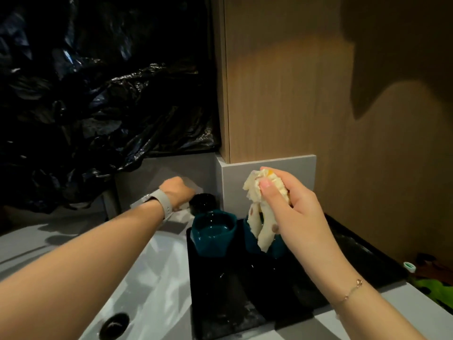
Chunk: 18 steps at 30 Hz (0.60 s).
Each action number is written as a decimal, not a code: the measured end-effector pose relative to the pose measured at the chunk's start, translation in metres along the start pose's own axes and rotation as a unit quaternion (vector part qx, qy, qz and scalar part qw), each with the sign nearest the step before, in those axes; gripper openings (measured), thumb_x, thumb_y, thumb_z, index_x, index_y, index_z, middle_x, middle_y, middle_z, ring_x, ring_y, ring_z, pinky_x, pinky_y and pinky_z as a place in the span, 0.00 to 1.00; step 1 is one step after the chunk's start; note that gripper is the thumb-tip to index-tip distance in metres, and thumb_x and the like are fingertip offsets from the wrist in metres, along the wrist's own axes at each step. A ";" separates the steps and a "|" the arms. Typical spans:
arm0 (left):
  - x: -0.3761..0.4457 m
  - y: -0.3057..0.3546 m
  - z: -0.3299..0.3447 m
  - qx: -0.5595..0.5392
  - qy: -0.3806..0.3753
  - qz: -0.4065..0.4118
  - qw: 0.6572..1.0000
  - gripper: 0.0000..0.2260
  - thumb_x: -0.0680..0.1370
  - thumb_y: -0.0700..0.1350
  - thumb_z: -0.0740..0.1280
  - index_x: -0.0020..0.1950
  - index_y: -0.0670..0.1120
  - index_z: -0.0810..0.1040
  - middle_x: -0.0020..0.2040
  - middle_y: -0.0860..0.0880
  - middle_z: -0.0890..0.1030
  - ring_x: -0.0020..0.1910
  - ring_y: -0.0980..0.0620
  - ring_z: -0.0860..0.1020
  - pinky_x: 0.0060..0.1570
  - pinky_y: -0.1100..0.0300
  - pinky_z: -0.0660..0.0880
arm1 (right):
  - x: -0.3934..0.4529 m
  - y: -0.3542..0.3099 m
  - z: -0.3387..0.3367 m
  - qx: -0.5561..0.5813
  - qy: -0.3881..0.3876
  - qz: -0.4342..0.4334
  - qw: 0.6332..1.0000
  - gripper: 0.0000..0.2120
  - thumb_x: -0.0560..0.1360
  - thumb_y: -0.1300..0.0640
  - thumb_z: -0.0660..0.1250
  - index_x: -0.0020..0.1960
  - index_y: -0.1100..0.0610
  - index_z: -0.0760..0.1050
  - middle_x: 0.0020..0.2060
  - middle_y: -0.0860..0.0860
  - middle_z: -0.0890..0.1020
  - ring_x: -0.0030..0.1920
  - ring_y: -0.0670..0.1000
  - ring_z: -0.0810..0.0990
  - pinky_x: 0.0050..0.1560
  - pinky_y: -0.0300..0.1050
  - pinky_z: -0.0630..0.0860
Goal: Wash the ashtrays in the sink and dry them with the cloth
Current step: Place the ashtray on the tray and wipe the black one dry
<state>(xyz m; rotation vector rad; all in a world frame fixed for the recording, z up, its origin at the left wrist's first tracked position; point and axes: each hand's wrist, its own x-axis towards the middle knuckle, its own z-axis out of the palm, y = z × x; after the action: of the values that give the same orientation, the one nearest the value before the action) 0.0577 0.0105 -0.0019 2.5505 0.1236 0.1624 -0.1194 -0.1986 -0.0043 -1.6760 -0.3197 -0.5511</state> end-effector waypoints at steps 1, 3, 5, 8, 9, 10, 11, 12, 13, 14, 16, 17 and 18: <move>0.007 -0.006 0.005 -0.050 -0.029 -0.027 0.998 0.10 0.80 0.46 0.66 0.43 0.41 0.74 0.41 0.44 0.78 0.38 0.44 0.79 0.31 0.58 0.76 | 0.006 0.001 0.009 0.003 -0.004 -0.003 1.000 0.10 0.78 0.46 0.60 0.57 0.42 0.76 0.44 0.42 0.83 0.45 0.42 0.81 0.43 0.36 0.76; 0.019 -0.013 0.018 -0.159 -0.080 -0.076 0.981 0.11 0.81 0.47 0.65 0.46 0.39 0.74 0.40 0.43 0.77 0.33 0.45 0.78 0.35 0.54 0.81 | 0.014 0.006 0.023 0.015 -0.006 -0.003 1.000 0.10 0.78 0.46 0.61 0.58 0.42 0.76 0.44 0.42 0.83 0.45 0.41 0.81 0.44 0.35 0.76; 0.033 -0.016 0.034 -0.231 -0.108 -0.107 0.961 0.15 0.81 0.48 0.66 0.56 0.36 0.75 0.47 0.40 0.78 0.36 0.44 0.79 0.39 0.51 0.83 | 0.016 0.014 0.031 0.023 0.000 -0.001 1.000 0.11 0.78 0.46 0.61 0.58 0.42 0.77 0.45 0.43 0.83 0.46 0.42 0.82 0.45 0.37 0.77; 0.045 -0.017 0.048 -0.235 -0.113 -0.103 0.960 0.14 0.81 0.45 0.66 0.60 0.36 0.74 0.52 0.39 0.76 0.38 0.44 0.78 0.20 0.60 0.77 | 0.014 0.024 0.036 0.021 -0.003 -0.001 1.000 0.11 0.77 0.46 0.61 0.58 0.42 0.77 0.46 0.43 0.83 0.48 0.43 0.82 0.49 0.40 0.78; 0.048 -0.018 0.051 -0.239 -0.114 -0.107 0.958 0.11 0.81 0.40 0.65 0.60 0.35 0.73 0.50 0.39 0.76 0.38 0.44 0.79 0.18 0.60 0.75 | 0.012 0.026 0.036 0.011 -0.008 -0.002 1.000 0.12 0.77 0.45 0.61 0.58 0.41 0.76 0.46 0.42 0.83 0.48 0.43 0.82 0.49 0.39 0.78; 0.053 -0.020 0.053 -0.245 -0.116 -0.115 0.956 0.08 0.81 0.36 0.64 0.58 0.35 0.72 0.48 0.38 0.76 0.37 0.43 0.80 0.17 0.60 0.74 | 0.010 0.027 0.037 0.005 -0.014 -0.004 1.000 0.13 0.76 0.43 0.61 0.59 0.41 0.76 0.45 0.42 0.83 0.48 0.42 0.82 0.49 0.39 0.78; 0.053 -0.021 0.053 -0.249 -0.117 -0.123 0.954 0.05 0.80 0.34 0.63 0.56 0.34 0.71 0.46 0.37 0.76 0.38 0.42 0.81 0.16 0.60 0.74 | 0.009 0.028 0.038 0.002 -0.018 -0.008 1.000 0.15 0.75 0.41 0.60 0.60 0.41 0.76 0.45 0.42 0.83 0.47 0.43 0.82 0.50 0.40 0.79; 0.051 -0.023 0.052 -0.248 -0.117 -0.127 0.953 0.04 0.80 0.33 0.62 0.54 0.34 0.71 0.45 0.37 0.76 0.38 0.41 0.82 0.16 0.60 0.74 | 0.008 0.027 0.039 0.000 -0.019 -0.011 1.000 0.17 0.73 0.39 0.60 0.60 0.41 0.76 0.44 0.43 0.83 0.48 0.44 0.82 0.50 0.41 0.79; 0.051 -0.026 0.051 -0.242 -0.113 -0.127 0.955 0.03 0.80 0.33 0.63 0.53 0.35 0.70 0.45 0.37 0.77 0.37 0.42 0.82 0.17 0.59 0.75 | 0.007 0.026 0.041 -0.001 -0.019 -0.015 1.000 0.18 0.72 0.39 0.60 0.60 0.40 0.76 0.45 0.42 0.83 0.48 0.43 0.82 0.50 0.39 0.79; 0.051 -0.031 0.049 -0.236 -0.107 -0.120 0.958 0.04 0.80 0.34 0.63 0.53 0.35 0.71 0.46 0.38 0.77 0.34 0.44 0.82 0.19 0.59 0.76 | 0.007 0.025 0.043 0.001 -0.020 -0.018 1.000 0.18 0.72 0.39 0.59 0.60 0.40 0.76 0.45 0.41 0.83 0.48 0.42 0.81 0.49 0.37 0.78; 0.046 -0.039 0.039 -0.234 -0.087 -0.093 0.964 0.05 0.80 0.35 0.63 0.55 0.40 0.70 0.50 0.39 0.76 0.31 0.46 0.80 0.19 0.59 0.76 | 0.006 0.024 0.046 0.005 -0.021 -0.017 1.000 0.16 0.73 0.41 0.60 0.59 0.40 0.76 0.45 0.39 0.83 0.48 0.40 0.81 0.47 0.33 0.77; 0.041 -0.043 0.032 -0.244 -0.078 -0.081 0.963 0.06 0.80 0.36 0.62 0.55 0.42 0.69 0.53 0.39 0.76 0.31 0.46 0.80 0.19 0.60 0.76 | 0.005 0.024 0.048 0.006 -0.023 -0.012 1.000 0.15 0.73 0.42 0.60 0.59 0.40 0.75 0.46 0.38 0.82 0.48 0.39 0.80 0.48 0.32 0.76; 0.034 -0.048 0.023 -0.262 -0.074 -0.071 0.960 0.06 0.81 0.36 0.62 0.57 0.44 0.69 0.53 0.39 0.76 0.32 0.47 0.80 0.20 0.60 0.77 | 0.004 0.024 0.050 0.007 -0.026 -0.006 1.000 0.15 0.74 0.43 0.60 0.59 0.40 0.75 0.47 0.37 0.82 0.49 0.39 0.80 0.49 0.33 0.77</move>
<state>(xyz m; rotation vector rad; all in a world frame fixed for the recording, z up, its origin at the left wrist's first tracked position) 0.0919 0.0419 -0.0448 2.0075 0.1788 -0.0490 -0.0947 -0.1544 -0.0276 -1.6770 -0.3718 -0.5140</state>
